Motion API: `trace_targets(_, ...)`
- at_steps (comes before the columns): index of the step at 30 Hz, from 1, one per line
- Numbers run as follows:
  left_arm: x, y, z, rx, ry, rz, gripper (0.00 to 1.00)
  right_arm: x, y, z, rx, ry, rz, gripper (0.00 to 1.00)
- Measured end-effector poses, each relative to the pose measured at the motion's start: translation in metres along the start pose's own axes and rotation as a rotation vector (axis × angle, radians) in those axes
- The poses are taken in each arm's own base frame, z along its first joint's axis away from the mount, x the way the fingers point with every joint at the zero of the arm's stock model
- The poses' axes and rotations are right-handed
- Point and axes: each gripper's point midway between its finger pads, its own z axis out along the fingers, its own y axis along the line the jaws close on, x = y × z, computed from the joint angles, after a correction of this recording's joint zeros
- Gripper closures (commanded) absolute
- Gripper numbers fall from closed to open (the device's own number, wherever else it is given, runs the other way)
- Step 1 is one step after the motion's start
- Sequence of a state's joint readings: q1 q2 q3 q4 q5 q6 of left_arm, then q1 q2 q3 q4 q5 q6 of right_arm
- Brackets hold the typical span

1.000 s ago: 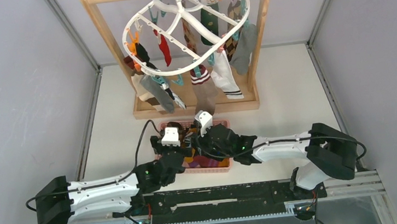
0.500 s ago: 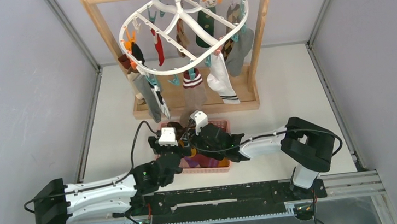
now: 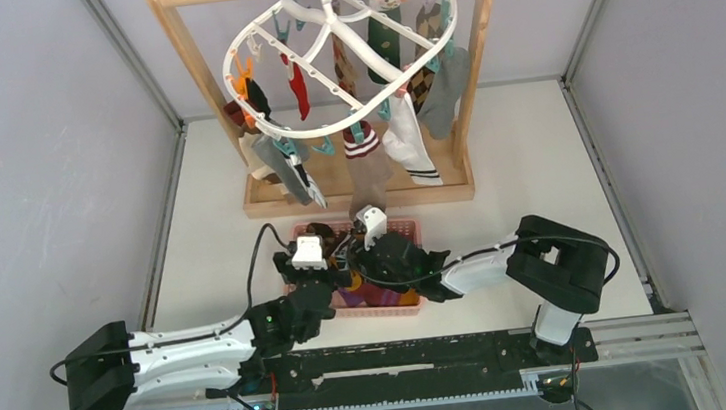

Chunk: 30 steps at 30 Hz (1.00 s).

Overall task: Remove the socks clipped to the hanger
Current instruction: Place the sock in the bin.

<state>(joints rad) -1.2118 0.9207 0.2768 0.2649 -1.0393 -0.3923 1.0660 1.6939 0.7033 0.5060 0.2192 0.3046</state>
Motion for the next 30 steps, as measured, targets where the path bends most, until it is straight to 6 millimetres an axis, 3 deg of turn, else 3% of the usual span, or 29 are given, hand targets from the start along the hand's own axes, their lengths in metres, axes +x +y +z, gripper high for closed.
trace_targets(8, 0.003, 0.0, 0.002, -0.009, 0.003, 0.01, 0.0, 0.003, -0.007, -0.015, 0.002, -0.011, 0.014, 0.59)
trace_targets(15, -0.004, 0.003, 0.0, -0.016, -0.014, -0.016, 0.0, 0.004, -0.005, -0.024, -0.011, -0.011, 0.01, 0.48)
trace_targets(20, -0.004, 0.008, -0.001, -0.035, -0.014, -0.017, 0.0, 0.003, -0.001, -0.038, -0.034, -0.017, 0.007, 0.45)
trace_targets(30, 0.003, 0.028, -0.006, -0.096, 0.009, 0.03, 0.0, -0.029, 0.031, -0.074, -0.109, -0.103, -0.014, 0.35)
